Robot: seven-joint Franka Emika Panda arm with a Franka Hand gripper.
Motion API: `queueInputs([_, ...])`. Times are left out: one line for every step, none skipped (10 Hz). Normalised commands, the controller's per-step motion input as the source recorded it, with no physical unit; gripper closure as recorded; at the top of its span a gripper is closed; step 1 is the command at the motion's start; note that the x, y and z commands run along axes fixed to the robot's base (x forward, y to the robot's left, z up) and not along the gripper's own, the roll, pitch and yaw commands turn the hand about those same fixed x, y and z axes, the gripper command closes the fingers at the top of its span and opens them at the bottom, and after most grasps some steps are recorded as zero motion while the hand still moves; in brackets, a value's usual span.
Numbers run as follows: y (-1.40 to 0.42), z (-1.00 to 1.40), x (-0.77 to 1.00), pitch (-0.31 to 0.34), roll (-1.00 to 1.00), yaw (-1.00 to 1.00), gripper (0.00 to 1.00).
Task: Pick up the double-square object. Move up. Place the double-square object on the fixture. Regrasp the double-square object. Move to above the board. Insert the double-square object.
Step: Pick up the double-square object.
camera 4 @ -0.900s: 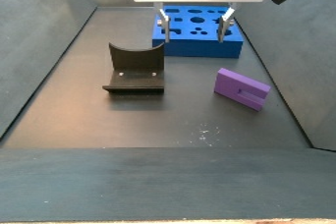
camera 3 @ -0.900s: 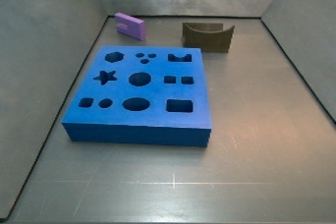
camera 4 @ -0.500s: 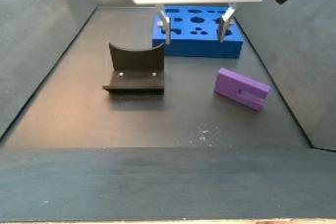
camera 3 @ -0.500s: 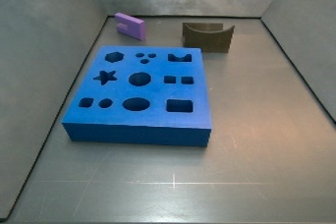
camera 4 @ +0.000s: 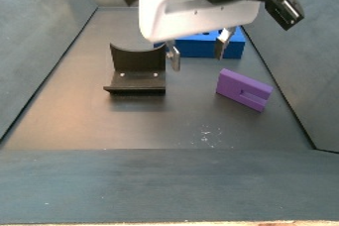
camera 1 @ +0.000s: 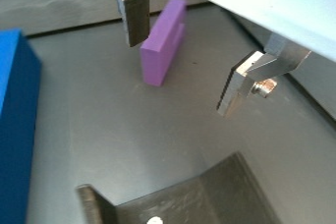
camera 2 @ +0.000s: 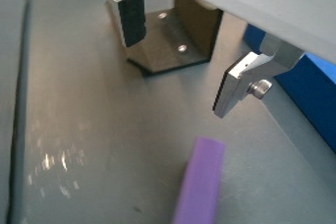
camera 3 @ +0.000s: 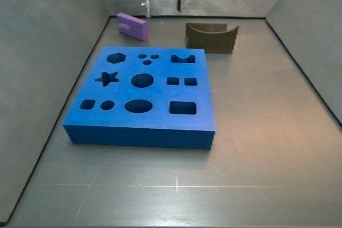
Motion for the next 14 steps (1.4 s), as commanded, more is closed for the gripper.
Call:
queueInputs([0.14,0.0,-0.57,-0.114,0.0,0.61,0.0])
queueInputs([0.15,0.0,-0.67,-0.149,-0.03,0.49,0.0])
queueInputs([0.19,0.0,-0.75,-0.166,0.0,0.42,0.0])
queueInputs([0.06,-0.09,-0.86,-0.226,0.0,0.32,0.0])
queueInputs([0.0,-0.37,-0.83,-0.254,0.24,0.31,0.0])
queueInputs([-0.03,-0.6,-0.59,-0.18,0.3,0.21,0.0])
queueInputs([0.0,-0.6,-0.35,-0.063,0.25,0.12,0.0])
queueInputs([0.0,-0.44,-0.06,0.0,0.05,0.0,0.0])
queueInputs([-0.09,-0.33,0.08,0.0,0.0,0.0,0.0])
queueInputs([-0.17,-0.13,0.3,0.051,-0.02,0.0,0.0])
queueInputs([-0.12,-0.08,0.21,0.049,0.0,0.0,0.0])
queueInputs([0.0,-0.18,0.0,0.0,0.0,0.0,0.0])
queueInputs([0.03,-0.21,0.0,0.0,0.0,0.01,0.0])
queueInputs([0.04,-0.25,-0.02,0.0,0.06,0.0,0.0])
